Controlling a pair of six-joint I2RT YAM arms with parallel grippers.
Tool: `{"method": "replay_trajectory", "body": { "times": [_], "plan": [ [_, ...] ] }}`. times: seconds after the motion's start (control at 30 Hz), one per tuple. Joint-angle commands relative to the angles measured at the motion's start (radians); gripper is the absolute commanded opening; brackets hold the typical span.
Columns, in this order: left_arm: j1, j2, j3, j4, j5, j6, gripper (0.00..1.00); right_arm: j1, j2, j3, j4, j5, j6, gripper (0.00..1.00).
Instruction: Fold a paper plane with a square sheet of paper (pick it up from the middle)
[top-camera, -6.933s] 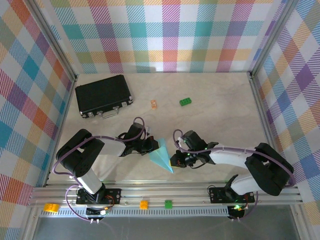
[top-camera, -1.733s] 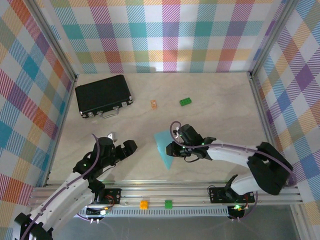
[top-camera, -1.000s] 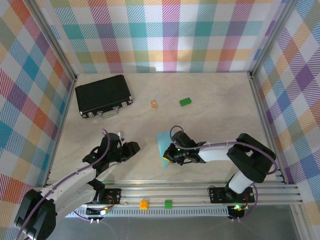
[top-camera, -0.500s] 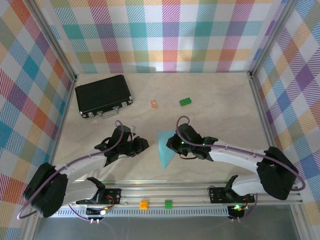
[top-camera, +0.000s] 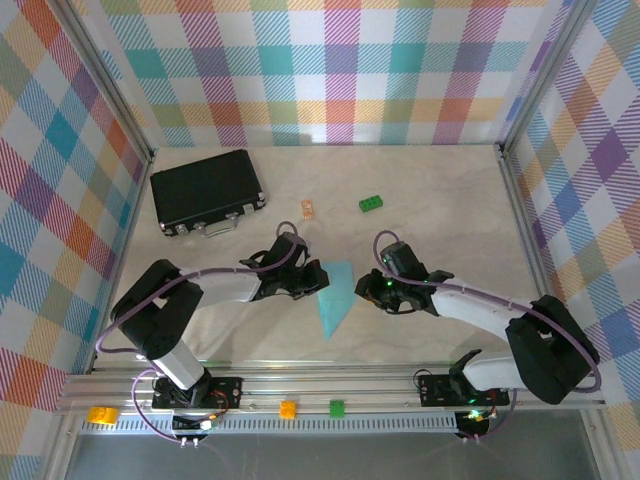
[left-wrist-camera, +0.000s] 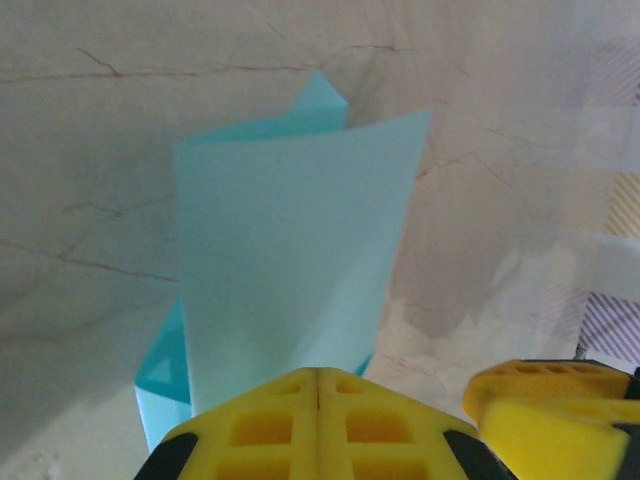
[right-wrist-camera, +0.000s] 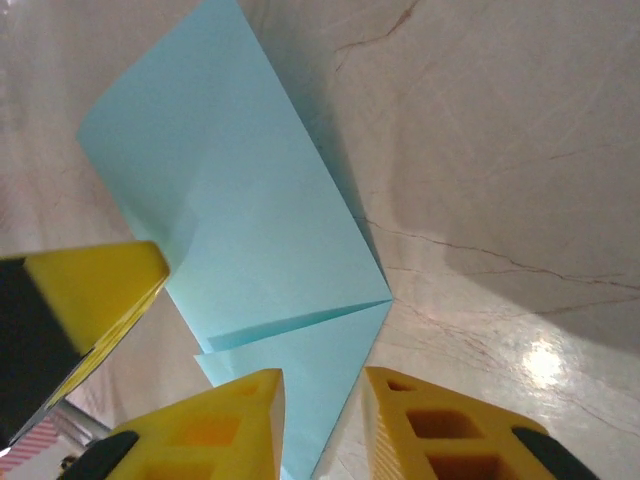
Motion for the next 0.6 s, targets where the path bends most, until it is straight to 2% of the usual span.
{"method": "replay_trajectory", "body": {
  "times": [0.0, 0.2, 0.57],
  "plan": [
    [-0.005, 0.037, 0.017, -0.047, -0.037, 0.037, 0.01, -0.015, 0.031, 0.015, 0.021, -0.108, -0.051, 0.34],
    [-0.004, 0.076, -0.048, 0.015, -0.04, 0.025, 0.0, -0.028, 0.107, 0.047, 0.018, -0.154, -0.063, 0.47],
    [-0.004, 0.089, -0.171, 0.191, 0.037, -0.004, 0.0, -0.03, 0.16, 0.042, 0.109, -0.207, -0.029, 0.5]
  ]
}}
